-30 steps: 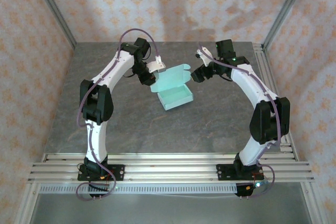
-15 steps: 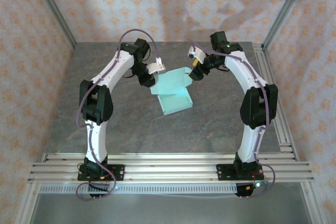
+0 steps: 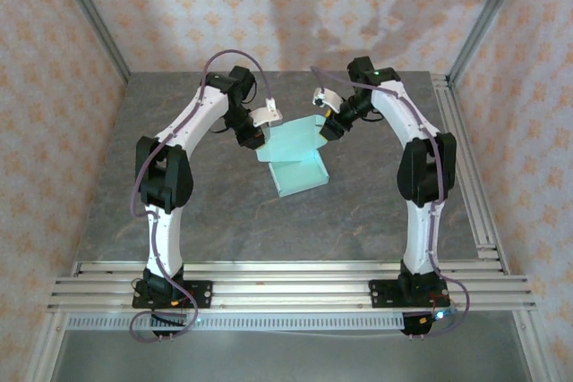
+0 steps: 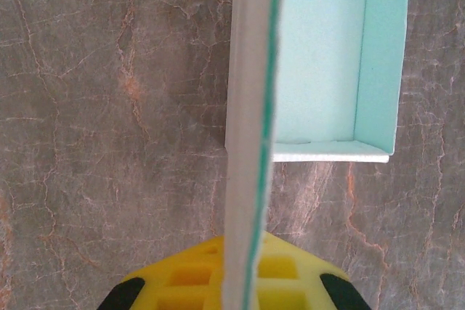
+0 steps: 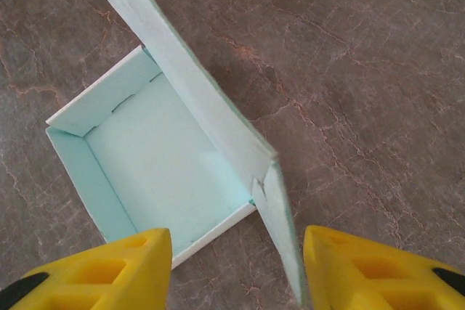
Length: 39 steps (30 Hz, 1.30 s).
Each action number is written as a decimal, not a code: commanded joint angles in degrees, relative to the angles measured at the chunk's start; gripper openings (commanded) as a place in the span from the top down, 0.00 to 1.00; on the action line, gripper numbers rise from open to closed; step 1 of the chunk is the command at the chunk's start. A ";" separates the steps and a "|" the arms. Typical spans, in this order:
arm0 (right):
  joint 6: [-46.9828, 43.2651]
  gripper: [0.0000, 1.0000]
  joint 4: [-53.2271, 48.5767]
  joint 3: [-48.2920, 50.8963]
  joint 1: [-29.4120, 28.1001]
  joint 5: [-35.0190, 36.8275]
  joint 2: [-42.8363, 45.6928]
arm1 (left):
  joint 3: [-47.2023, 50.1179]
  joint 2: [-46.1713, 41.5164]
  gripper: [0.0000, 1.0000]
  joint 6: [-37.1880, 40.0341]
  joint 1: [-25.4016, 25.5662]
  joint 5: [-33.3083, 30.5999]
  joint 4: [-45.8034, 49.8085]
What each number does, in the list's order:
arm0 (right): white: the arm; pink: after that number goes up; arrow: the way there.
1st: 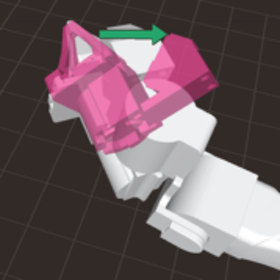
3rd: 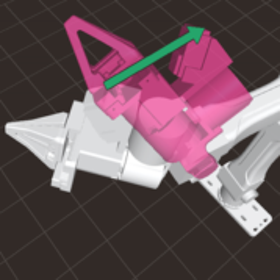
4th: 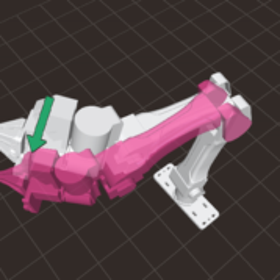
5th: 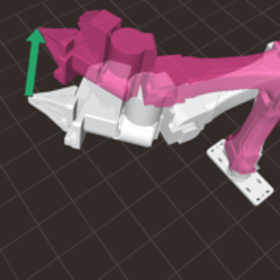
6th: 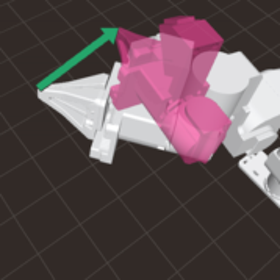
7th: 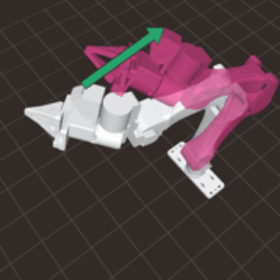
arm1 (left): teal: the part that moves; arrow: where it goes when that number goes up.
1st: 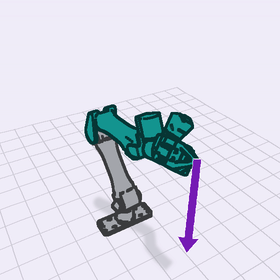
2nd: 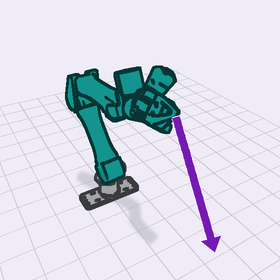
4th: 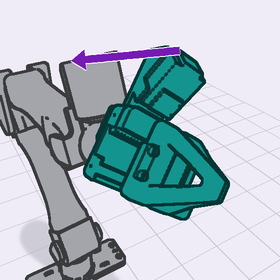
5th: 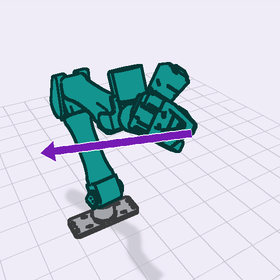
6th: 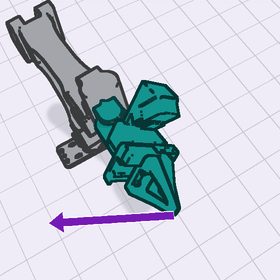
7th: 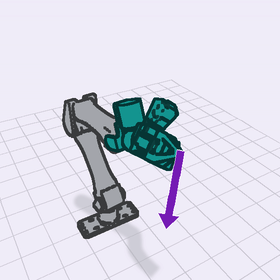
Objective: Fold the paper box
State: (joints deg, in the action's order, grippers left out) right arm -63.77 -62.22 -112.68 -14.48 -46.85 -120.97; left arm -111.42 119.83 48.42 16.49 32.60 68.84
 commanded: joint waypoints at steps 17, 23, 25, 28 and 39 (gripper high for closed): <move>1.74 0.55 0.73 -2.31 -0.63 5.29 -2.83 | -1.73 -1.62 1.00 1.32 -0.06 0.58 3.57; 2.33 0.59 1.24 -2.76 -0.68 3.49 -3.21 | -1.83 -1.62 1.00 1.36 -0.01 0.45 3.63; 1.92 0.62 0.36 -3.02 -0.72 2.69 -3.39 | -1.88 -1.62 1.00 1.24 -0.05 0.47 3.69; 0.74 0.66 -2.16 -4.00 -0.81 1.72 -4.03 | -2.07 -1.61 1.00 1.27 -0.03 0.45 3.88; 0.43 0.89 -4.22 -5.17 -0.90 1.23 -3.77 | -1.99 -1.60 1.00 1.25 -0.03 0.01 3.85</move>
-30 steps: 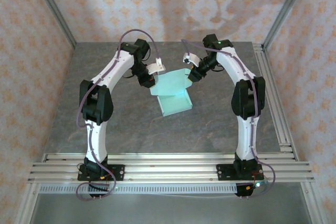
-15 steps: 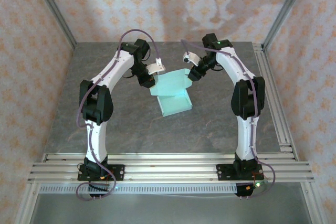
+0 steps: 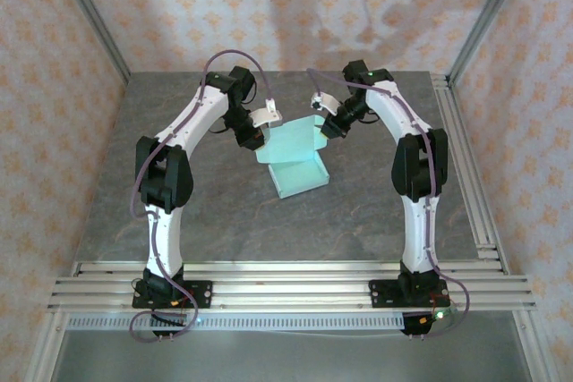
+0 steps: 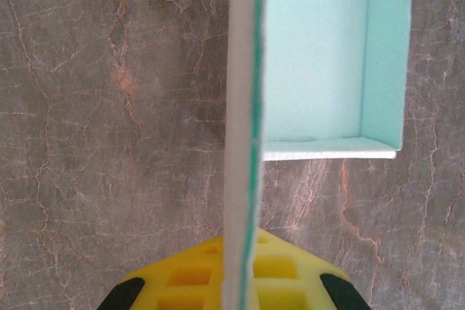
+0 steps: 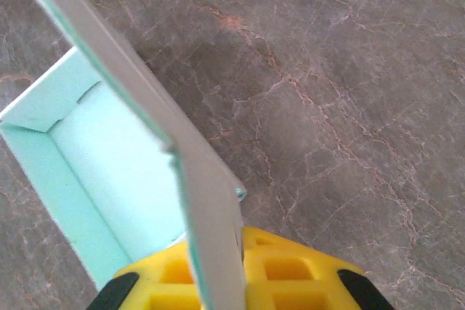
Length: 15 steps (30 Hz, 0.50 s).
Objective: Fold the paper box
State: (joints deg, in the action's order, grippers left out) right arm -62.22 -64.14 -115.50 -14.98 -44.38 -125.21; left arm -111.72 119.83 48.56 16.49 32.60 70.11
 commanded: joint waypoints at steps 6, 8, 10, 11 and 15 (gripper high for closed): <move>-1.49 0.82 -1.62 -1.30 -0.37 -0.92 2.24 | -1.39 -1.97 0.99 0.94 -0.05 -0.16 2.32; -1.43 0.90 -2.29 -1.54 -0.39 -1.55 2.43 | -1.46 -1.98 0.99 0.91 -0.05 -0.22 2.39; -1.56 0.99 -2.79 -1.57 -0.35 -1.76 2.50 | -1.39 -1.94 0.99 0.75 -0.01 -0.21 2.25; -1.56 1.00 -2.96 -1.50 -0.48 -1.76 2.56 | -1.39 -2.05 0.96 0.40 -0.04 -0.38 2.15; -1.12 1.00 -2.57 -0.65 -0.44 -1.45 3.33 | -1.33 -2.30 0.77 -0.74 0.01 -0.97 1.70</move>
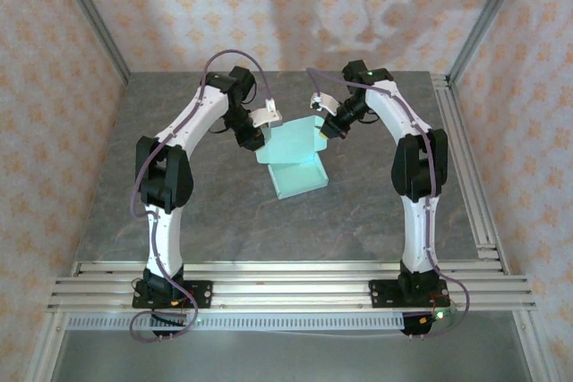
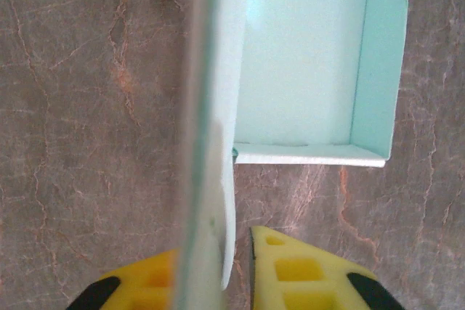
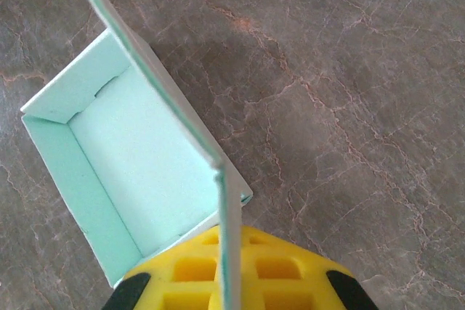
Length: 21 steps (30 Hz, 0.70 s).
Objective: Fold the paper box
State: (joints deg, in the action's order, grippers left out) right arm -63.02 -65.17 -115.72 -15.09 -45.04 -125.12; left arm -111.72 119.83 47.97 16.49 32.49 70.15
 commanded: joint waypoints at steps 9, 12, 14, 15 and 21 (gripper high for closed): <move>0.97 1.00 1.50 1.38 0.26 -0.24 4.79 | -0.30 -3.11 0.77 -0.16 0.01 -2.77 1.37; 1.41 1.00 1.97 1.29 0.24 -0.10 4.54 | -0.30 -2.92 0.77 -0.31 -0.06 -3.48 1.57; 1.63 1.00 2.05 1.12 0.24 0.12 4.45 | -0.36 -3.02 0.78 -0.28 0.00 -3.49 1.51; 1.60 1.00 2.07 1.18 0.24 0.17 4.45 | -0.34 -3.11 0.80 -0.28 -0.01 -3.40 1.50; 1.85 1.00 1.80 1.53 0.24 0.42 4.53 | -0.62 -3.95 0.92 -0.82 -0.04 -2.07 0.69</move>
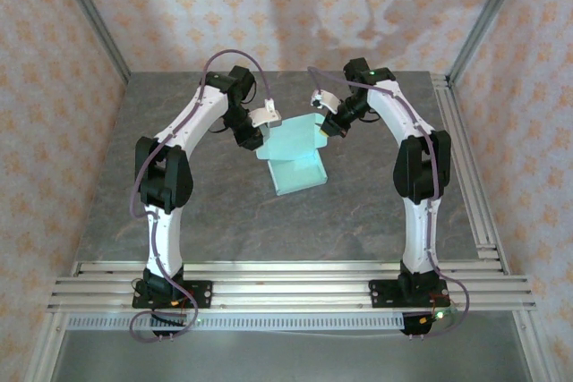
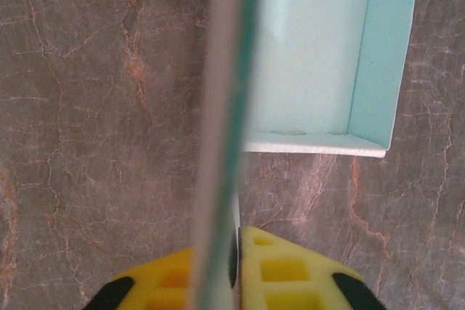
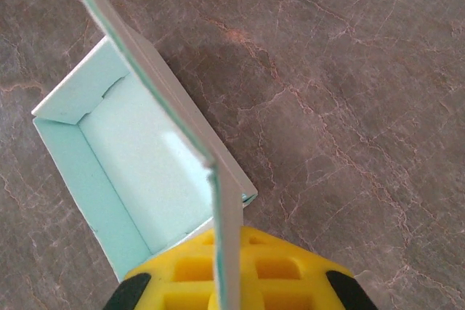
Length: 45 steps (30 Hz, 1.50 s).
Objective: Fold the paper box
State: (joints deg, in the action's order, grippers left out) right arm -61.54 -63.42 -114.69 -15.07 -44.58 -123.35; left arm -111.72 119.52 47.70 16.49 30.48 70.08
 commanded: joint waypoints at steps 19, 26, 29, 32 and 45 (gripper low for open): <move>37.87 1.00 44.17 27.39 -5.07 22.59 18.12 | -8.93 -1.12 1.00 -31.82 2.84 -10.35 -12.26; 56.70 1.00 57.64 36.73 -7.58 33.20 22.53 | -12.70 2.78 1.00 -39.08 8.22 -20.90 -15.76; 62.40 1.00 60.50 38.38 -7.71 36.30 22.97 | -14.62 4.78 1.00 -43.10 8.73 -22.41 -16.11; 67.03 1.00 63.66 40.30 -8.42 39.35 23.10 | -14.75 5.65 1.00 -46.69 8.73 -21.33 -17.89; 69.96 1.00 78.78 47.73 -13.32 51.60 20.78 | -15.47 8.49 1.00 -56.31 8.81 -19.18 -22.59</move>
State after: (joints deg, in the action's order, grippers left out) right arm 6.24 7.27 -68.38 -27.03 4.36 -101.84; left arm -125.23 126.56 -4.89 24.56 8.51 50.46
